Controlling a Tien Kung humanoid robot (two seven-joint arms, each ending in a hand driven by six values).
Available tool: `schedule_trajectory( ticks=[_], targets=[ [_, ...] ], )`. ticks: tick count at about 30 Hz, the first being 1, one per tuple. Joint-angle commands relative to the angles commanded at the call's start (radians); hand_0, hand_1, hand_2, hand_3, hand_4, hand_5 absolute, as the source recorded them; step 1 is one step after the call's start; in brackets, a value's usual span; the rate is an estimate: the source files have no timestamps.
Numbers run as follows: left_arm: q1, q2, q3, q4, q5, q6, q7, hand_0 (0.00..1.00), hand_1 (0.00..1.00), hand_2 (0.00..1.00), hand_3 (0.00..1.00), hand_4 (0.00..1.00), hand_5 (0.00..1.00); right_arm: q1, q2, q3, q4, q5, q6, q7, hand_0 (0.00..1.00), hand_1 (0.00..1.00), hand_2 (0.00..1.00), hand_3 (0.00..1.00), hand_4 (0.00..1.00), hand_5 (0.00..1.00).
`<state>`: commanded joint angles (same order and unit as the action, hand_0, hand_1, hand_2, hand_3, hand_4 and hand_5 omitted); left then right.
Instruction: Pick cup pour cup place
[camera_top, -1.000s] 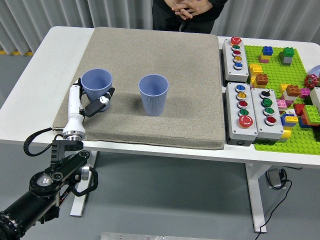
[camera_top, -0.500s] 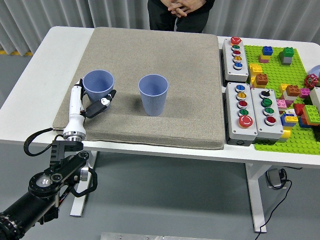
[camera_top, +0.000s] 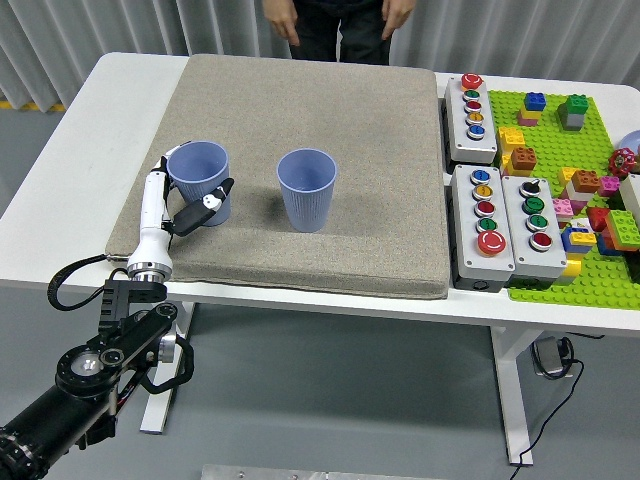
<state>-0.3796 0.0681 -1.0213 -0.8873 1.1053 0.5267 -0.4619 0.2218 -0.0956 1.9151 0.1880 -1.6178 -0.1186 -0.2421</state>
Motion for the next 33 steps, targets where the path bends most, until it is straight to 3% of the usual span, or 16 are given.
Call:
schedule_trajectory(
  ticks=[16, 20, 21, 32, 33],
  targets=[
    [0.005, 0.001, -0.014, -0.006, 0.025, -0.016, 0.015, 0.766, 0.789, 0.925, 0.902, 0.941, 0.363, 0.000, 0.000, -0.001, -0.001, 0.002, 0.000, 0.001, 0.697, 0.634, 0.595, 0.593, 0.002, 0.254],
    [0.004, 0.002, -0.025, -0.005, 0.065, -0.039, 0.041, 0.766, 0.789, 0.925, 0.902, 0.941, 0.363, 0.000, 0.000, -0.002, -0.001, 0.003, -0.001, 0.001, 0.697, 0.634, 0.595, 0.593, 0.002, 0.254],
    [0.005, 0.002, -0.027, -0.005, 0.072, -0.041, 0.045, 0.819, 0.832, 0.998, 0.998, 0.954, 0.352, 0.000, 0.000, -0.002, -0.001, 0.003, -0.001, 0.001, 0.697, 0.634, 0.595, 0.593, 0.002, 0.256],
    [0.005, 0.005, -0.040, -0.006, 0.105, -0.062, 0.072, 0.836, 0.854, 0.998, 0.998, 0.959, 0.351, 0.002, -0.001, 0.000, -0.001, 0.003, -0.001, 0.003, 0.697, 0.634, 0.595, 0.593, 0.002, 0.257],
    [0.007, 0.006, -0.045, -0.008, 0.111, -0.066, 0.076, 0.867, 0.894, 0.998, 0.998, 0.964, 0.355, 0.003, -0.001, 0.000, -0.001, 0.003, -0.002, 0.002, 0.697, 0.634, 0.595, 0.593, 0.002, 0.257]
  ],
)
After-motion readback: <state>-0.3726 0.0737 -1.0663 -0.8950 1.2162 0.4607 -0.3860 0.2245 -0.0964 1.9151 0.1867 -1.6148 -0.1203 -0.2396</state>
